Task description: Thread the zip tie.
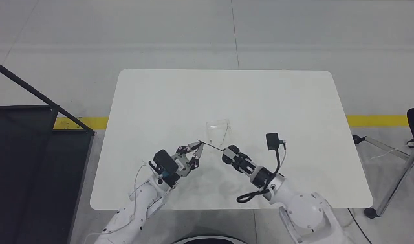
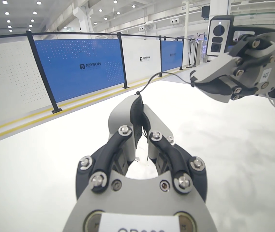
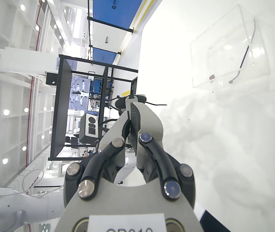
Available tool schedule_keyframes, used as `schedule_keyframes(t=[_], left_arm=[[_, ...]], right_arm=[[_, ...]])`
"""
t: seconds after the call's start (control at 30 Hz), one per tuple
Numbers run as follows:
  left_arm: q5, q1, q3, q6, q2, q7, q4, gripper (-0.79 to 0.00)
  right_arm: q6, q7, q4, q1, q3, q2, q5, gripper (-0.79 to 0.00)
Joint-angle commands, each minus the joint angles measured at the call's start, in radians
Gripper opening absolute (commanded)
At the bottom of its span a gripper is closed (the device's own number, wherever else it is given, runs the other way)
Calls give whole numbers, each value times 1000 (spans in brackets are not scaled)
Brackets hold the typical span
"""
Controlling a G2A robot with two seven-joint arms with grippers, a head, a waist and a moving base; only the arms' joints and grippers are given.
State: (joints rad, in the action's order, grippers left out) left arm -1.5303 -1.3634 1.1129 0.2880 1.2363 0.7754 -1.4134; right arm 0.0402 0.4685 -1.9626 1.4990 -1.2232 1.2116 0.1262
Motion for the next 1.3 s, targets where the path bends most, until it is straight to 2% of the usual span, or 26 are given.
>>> schedule_keyframes(t=[0.0, 0.4, 0.6, 0.9, 1.27], left_arm=[[0, 0, 0, -1, 0, 4, 0, -785], [-26, 1, -5, -9, 0, 23, 3, -785], [-26, -1, 0, -22, 0, 25, 5, -785], [-68, 8, -12, -32, 1, 2, 14, -785], [-58, 15, -15, -35, 3, -23, 21, -785]], right_arm=[[18, -9, 0, -4, 10, 1, 15, -785], [77, -32, 6, -27, 48, 5, 65, -785], [94, -21, 3, -35, 71, 3, 144, -785], [-96, -31, 22, 4, 14, 0, 9, -785], [-217, -15, 57, 18, -17, -4, -81, -785]])
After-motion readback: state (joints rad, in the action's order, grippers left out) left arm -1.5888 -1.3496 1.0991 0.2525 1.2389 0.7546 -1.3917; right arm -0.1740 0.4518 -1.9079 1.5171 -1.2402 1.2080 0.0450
